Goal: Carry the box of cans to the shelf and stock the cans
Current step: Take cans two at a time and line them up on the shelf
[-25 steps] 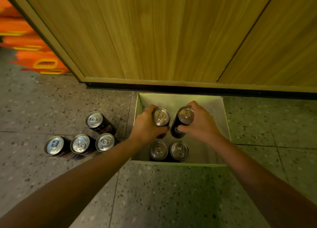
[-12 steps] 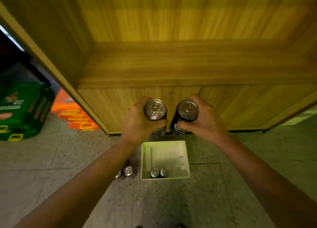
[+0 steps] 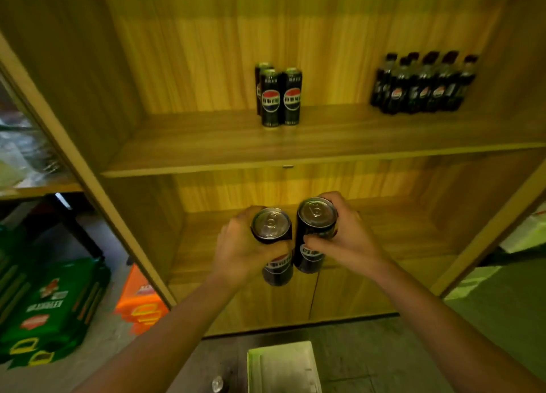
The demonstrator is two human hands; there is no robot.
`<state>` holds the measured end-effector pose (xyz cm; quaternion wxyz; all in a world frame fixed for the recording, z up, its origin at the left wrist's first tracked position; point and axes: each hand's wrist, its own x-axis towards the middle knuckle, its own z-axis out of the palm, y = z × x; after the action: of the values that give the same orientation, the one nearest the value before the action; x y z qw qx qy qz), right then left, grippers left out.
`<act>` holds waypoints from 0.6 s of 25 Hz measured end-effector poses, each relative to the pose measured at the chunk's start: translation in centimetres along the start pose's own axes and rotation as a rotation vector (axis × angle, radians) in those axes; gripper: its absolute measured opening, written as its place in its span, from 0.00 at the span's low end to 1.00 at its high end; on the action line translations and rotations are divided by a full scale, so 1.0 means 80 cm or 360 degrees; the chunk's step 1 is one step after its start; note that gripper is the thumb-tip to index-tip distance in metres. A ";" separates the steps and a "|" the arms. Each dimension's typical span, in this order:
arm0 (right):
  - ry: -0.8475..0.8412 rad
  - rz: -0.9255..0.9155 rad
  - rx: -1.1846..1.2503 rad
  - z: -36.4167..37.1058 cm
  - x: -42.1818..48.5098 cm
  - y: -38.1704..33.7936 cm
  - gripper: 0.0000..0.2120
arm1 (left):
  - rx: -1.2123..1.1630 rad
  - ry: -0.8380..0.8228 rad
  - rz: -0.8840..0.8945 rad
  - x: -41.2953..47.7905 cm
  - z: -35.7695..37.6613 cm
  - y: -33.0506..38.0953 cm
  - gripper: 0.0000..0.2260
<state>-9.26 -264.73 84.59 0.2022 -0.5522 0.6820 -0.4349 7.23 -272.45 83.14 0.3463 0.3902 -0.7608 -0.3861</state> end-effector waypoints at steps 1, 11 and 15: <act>0.0035 -0.0029 0.0008 -0.007 0.006 -0.014 0.26 | -0.0007 0.0010 0.0019 0.009 -0.009 0.013 0.21; 0.0229 0.0068 0.0144 -0.045 0.104 -0.068 0.30 | -0.0199 0.0113 -0.0003 0.121 -0.034 0.081 0.26; 0.0244 0.0027 0.0251 -0.062 0.172 -0.050 0.28 | -0.0246 0.0154 -0.0080 0.188 -0.022 0.087 0.24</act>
<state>-14.96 -275.75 93.35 0.1960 -0.4937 0.6637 -0.5265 -0.43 -283.16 93.30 0.4019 0.3995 -0.7010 -0.4329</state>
